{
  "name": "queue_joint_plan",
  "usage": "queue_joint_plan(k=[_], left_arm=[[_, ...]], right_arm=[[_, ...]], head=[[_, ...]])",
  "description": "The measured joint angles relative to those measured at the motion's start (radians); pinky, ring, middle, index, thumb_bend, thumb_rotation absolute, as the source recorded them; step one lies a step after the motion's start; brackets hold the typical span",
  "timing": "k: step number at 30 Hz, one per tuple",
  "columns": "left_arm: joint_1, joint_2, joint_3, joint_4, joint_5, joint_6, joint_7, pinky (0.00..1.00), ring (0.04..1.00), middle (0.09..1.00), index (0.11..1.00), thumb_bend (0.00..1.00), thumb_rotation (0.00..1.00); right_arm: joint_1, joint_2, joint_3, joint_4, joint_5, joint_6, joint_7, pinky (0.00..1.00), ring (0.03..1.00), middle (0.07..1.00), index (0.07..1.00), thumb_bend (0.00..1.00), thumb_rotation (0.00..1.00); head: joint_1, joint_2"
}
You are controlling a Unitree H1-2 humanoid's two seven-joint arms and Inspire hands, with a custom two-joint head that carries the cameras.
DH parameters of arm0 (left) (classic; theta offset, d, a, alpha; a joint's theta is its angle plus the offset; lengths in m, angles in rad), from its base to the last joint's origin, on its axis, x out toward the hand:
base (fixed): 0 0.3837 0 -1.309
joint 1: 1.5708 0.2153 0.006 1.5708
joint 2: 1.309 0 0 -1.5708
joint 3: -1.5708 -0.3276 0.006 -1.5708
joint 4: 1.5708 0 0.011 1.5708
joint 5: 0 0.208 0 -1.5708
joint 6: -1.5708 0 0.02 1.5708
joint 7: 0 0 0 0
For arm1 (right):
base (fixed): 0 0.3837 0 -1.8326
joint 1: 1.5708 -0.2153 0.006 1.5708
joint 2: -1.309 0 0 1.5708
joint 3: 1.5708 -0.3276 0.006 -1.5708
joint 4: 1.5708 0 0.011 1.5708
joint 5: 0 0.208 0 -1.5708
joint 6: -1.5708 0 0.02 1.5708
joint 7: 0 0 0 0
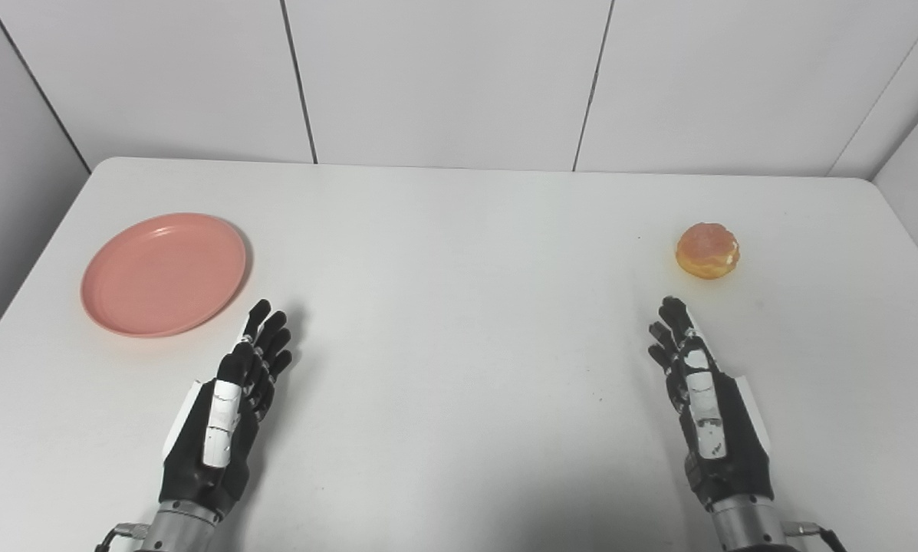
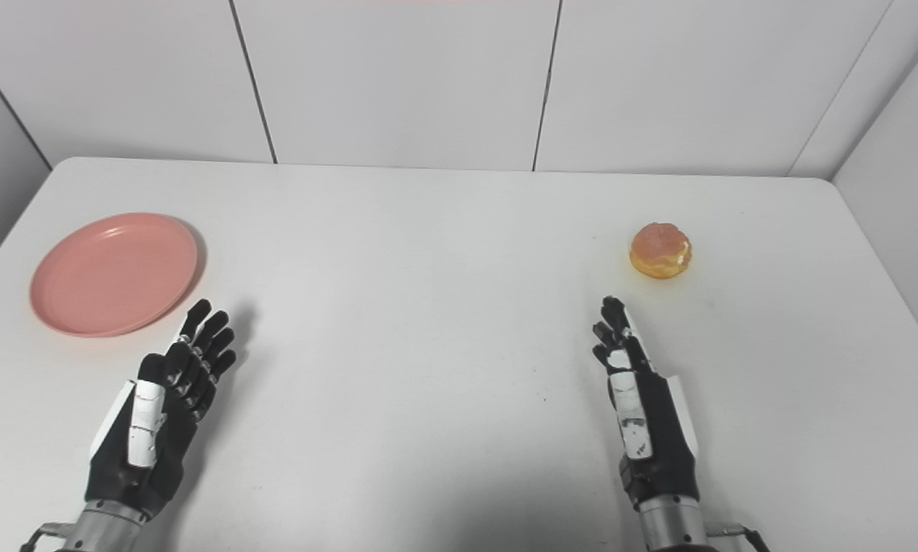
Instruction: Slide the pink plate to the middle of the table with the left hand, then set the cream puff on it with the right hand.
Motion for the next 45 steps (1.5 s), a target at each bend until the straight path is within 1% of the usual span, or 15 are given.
queue_joint_plan(k=[3,9,20,32,38,39,40,41,43,44,45], left_arm=[[-0.002,-0.024,0.002,0.007,0.008,-0.037,0.007,1.0,1.0,1.0,1.0,0.91,0.96],[-0.006,-0.023,0.0,0.029,0.017,-0.068,0.006,1.0,1.0,1.0,1.0,0.92,0.96],[-0.006,-0.024,0.002,0.031,0.024,-0.072,0.012,1.0,1.0,1.0,1.0,0.9,0.96],[-0.006,-0.024,0.002,0.031,0.038,-0.073,0.013,1.0,1.0,1.0,1.0,0.86,0.97],[-0.006,-0.025,0.001,0.031,0.04,-0.073,0.014,1.0,1.0,1.0,1.0,0.85,0.98],[-0.006,-0.025,-0.001,0.033,0.041,-0.077,0.014,1.0,1.0,1.0,1.0,0.85,0.99],[-0.006,-0.026,-0.003,0.039,0.042,-0.086,0.014,1.0,1.0,1.0,1.0,0.85,0.99],[-0.006,-0.027,-0.005,0.046,0.044,-0.099,0.014,1.0,1.0,1.0,1.0,0.84,0.97],[-0.007,-0.037,-0.012,0.067,0.05,-0.108,0.016,1.0,1.0,1.0,1.0,0.84,0.96],[-0.006,-0.04,-0.017,0.076,0.061,-0.11,0.022,1.0,1.0,1.0,1.0,0.84,0.96],[-0.007,-0.043,-0.025,0.087,0.068,-0.113,0.028,1.0,1.0,1.0,1.0,0.83,0.95]], right_arm=[[0.002,-0.001,0.0,-0.002,0.009,0.0,0.002,0.95,0.95,0.965,0.943,0.96,1.0],[0.001,-0.005,-0.001,-0.001,0.011,0.0,0.002,0.95,0.95,0.965,0.945,0.96,1.0],[0.002,-0.005,-0.001,-0.004,0.011,0.0,0.002,0.95,0.947,0.964,0.944,0.96,1.0],[0.002,-0.005,0.001,-0.007,0.011,0.0,0.004,0.96,0.954,0.97,0.946,0.95,1.0],[0.002,-0.006,0.0,-0.007,0.011,0.0,0.004,0.95,0.952,0.966,0.943,0.96,1.0],[0.002,-0.006,-0.001,-0.006,0.011,0.0,0.004,0.95,0.952,0.966,0.943,0.96,1.0],[0.002,-0.007,-0.002,-0.004,0.012,0.0,0.004,0.95,0.952,0.966,0.943,0.96,1.0],[0.002,-0.008,-0.003,0.003,0.013,-0.002,0.007,0.95,0.951,0.967,0.944,0.96,1.0],[0.005,-0.015,-0.005,0.022,0.018,-0.027,0.018,0.96,0.95,0.966,0.944,0.95,1.0],[0.007,-0.02,-0.008,0.034,0.023,-0.045,0.023,0.96,0.949,0.966,0.943,0.95,1.0],[0.008,-0.028,-0.013,0.052,0.028,-0.059,0.031,0.95,0.947,0.967,0.944,0.95,1.0]], head=[[-0.002,0.002],[0.0,-0.003],[-0.002,0.003],[-0.002,0.0],[0.014,-0.003],[0.037,-0.035],[0.037,-0.035],[0.06,-0.058],[0.06,-0.058],[0.096,-0.078],[0.115,-0.087]])
